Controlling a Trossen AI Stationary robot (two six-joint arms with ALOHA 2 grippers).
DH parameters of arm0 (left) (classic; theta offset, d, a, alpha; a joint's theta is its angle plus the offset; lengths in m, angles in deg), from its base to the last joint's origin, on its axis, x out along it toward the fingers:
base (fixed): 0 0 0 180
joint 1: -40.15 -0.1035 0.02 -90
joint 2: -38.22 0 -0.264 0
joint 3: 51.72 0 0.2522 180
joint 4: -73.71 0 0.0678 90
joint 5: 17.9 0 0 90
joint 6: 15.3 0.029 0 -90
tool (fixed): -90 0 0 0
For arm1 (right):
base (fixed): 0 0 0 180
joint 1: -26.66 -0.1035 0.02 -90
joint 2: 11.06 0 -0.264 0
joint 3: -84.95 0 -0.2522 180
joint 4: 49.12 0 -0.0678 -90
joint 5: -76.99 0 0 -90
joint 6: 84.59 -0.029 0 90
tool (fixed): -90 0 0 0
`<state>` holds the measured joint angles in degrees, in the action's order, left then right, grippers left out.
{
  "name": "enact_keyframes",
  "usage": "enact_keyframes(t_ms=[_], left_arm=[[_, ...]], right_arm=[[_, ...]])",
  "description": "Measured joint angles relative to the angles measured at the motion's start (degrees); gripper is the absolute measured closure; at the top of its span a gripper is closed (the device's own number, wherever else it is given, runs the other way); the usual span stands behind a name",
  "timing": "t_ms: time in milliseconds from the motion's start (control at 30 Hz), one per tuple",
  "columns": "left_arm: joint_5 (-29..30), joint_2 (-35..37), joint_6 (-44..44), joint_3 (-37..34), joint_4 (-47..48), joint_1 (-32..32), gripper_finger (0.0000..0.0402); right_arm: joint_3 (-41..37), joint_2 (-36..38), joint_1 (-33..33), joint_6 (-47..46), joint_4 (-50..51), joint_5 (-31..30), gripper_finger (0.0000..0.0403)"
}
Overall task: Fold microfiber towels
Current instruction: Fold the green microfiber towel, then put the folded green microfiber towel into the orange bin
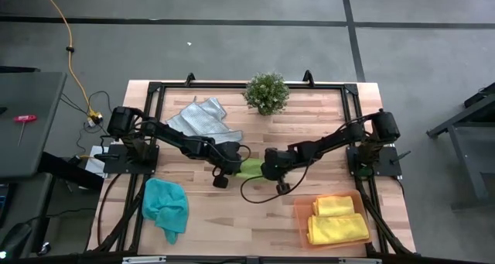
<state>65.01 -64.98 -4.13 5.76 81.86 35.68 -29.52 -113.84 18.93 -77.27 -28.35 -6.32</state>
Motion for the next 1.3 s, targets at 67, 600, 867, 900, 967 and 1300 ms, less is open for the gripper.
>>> enact_keyframes(t_ms=[67, 600, 867, 900, 967, 1300], left_arm=[[0.2, 0.0, 0.8, 0.0, 0.0, 0.0, 0.0402], [3.7, 1.6, 1.4, -0.1, -0.5, 0.4, 0.0401], [6.0, 5.0, 0.0, -0.3, 1.5, 0.3, 0.0401], [6.1, 6.0, 0.0, -0.3, 1.3, 0.3, 0.0401], [6.4, 8.0, 0.0, -0.1, 0.9, 0.3, 0.0401], [19.8, 23.4, -5.6, -0.1, 7.3, 0.4, 0.0401]], right_arm=[[0.1, 0.1, 0.0, 2.3, 1.6, 0.1, 0.0403], [-3.4, 14.3, 1.0, -5.3, 17.6, 0.5, 0.0403], [-20.4, 29.3, -0.2, -27.8, 0.1, -6.7, 0.0403], [-22.1, 31.1, -0.4, -30.5, -2.3, -7.9, 0.0403], [-24.8, 34.4, -0.7, -35.4, -5.5, -9.9, 0.0403], [-27.3, 37.3, -0.4, -57.4, -13.1, -20.0, 0.0402]])
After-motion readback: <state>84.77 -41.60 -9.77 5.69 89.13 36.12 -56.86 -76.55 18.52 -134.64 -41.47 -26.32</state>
